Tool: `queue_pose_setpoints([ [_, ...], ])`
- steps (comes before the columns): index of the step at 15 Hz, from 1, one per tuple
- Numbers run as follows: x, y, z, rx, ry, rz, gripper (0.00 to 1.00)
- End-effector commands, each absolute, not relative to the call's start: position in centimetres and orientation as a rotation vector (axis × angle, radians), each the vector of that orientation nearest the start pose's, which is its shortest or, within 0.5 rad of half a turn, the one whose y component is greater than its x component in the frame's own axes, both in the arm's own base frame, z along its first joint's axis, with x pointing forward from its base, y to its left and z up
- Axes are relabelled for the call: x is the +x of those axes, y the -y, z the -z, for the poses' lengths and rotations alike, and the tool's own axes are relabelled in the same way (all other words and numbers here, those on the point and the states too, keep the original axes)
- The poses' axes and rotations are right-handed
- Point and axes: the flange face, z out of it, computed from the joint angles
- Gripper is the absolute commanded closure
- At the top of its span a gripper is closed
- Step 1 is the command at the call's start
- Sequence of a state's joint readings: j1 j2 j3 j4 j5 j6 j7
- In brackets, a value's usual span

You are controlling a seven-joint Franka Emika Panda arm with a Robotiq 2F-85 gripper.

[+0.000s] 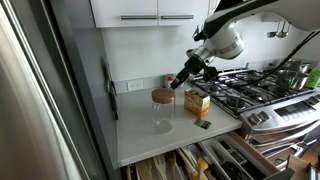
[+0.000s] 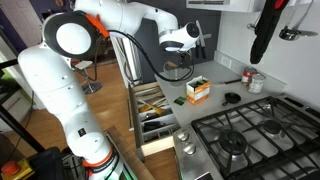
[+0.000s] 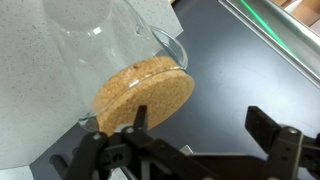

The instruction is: Pick up the brown lid and put it on the clear jug

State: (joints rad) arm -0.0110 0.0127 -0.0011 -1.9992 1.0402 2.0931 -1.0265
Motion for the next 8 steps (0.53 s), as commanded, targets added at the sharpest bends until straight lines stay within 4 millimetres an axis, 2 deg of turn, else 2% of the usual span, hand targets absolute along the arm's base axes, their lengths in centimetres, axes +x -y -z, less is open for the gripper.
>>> queue_pose_setpoints([
  [1,57.4,-3.8,-47.1,-2.258,0.565,0.620,0.00],
  [5,57.5,-3.4,-48.4,-2.253,0.563,0.658,0.00],
  [8,57.2,-2.8,-50.5,-2.262,0.555,0.712,0.00],
])
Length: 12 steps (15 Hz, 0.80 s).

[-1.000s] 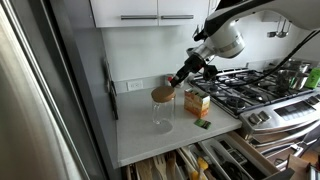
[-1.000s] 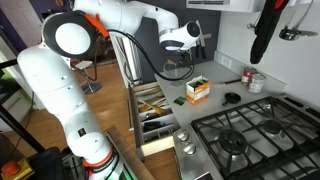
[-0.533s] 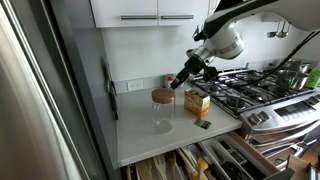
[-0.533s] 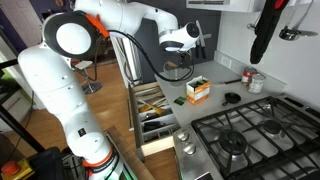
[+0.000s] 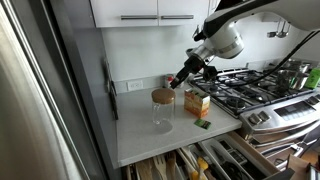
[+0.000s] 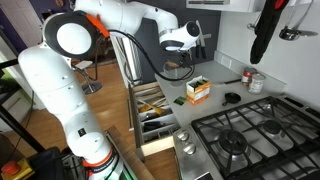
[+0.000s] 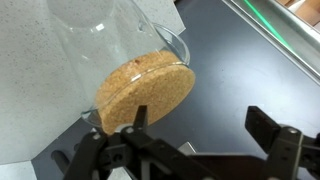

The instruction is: Pick up the brown lid and put it on the clear jug

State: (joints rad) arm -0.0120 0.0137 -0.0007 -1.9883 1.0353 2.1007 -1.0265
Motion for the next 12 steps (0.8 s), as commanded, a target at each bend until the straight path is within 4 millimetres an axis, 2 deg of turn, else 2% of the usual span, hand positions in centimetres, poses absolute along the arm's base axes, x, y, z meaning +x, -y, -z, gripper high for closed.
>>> queue_pose_setpoints([
  [1,57.0,-2.5,-51.4,-2.278,0.548,0.730,0.00],
  [5,55.8,-1.3,-55.6,-2.446,0.570,0.776,0.00],
  [9,54.0,-0.6,-59.5,-2.615,0.608,0.740,0.00],
  [12,52.4,-0.3,-61.1,-2.697,0.626,0.673,0.00],
])
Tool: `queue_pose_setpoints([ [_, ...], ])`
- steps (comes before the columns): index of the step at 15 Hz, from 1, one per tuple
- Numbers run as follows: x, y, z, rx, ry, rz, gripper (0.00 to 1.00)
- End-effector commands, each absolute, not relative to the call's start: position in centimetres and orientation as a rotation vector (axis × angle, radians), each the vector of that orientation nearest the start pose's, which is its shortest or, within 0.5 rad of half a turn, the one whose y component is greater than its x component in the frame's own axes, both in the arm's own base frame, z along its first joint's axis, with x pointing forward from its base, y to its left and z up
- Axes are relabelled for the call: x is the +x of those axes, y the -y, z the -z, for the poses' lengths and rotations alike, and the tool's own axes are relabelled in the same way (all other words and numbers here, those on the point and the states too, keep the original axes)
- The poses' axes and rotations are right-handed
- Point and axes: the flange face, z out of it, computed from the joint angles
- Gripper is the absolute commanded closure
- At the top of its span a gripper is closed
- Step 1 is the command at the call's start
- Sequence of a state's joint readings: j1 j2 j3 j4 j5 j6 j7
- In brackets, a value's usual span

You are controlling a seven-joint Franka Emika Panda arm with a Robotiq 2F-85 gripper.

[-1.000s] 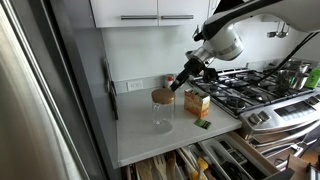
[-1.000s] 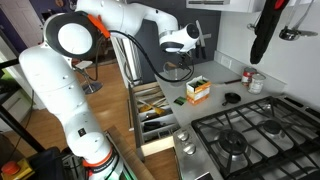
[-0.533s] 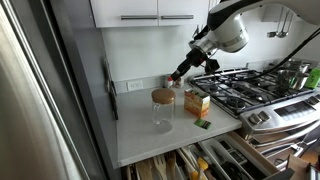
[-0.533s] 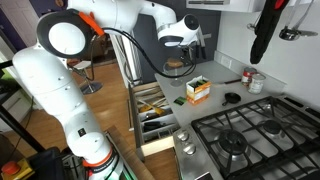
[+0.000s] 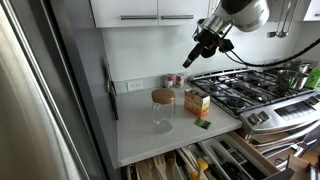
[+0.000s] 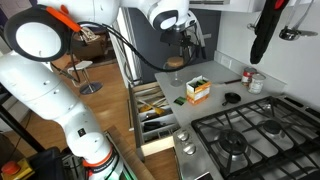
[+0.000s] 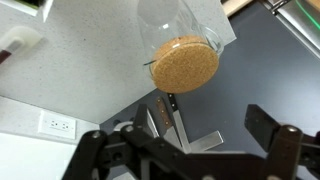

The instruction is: Pick up the brown lid and put it on the clear jug

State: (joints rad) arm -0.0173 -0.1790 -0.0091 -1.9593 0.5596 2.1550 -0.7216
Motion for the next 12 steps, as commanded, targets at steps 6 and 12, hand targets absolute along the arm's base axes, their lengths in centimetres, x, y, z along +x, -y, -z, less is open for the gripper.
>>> queue_pose_setpoints([
  [6,51.3,-0.2,-62.6,-2.719,0.598,0.682,0.00],
  [12,51.9,-0.2,-62.6,-2.701,0.593,0.706,0.00],
])
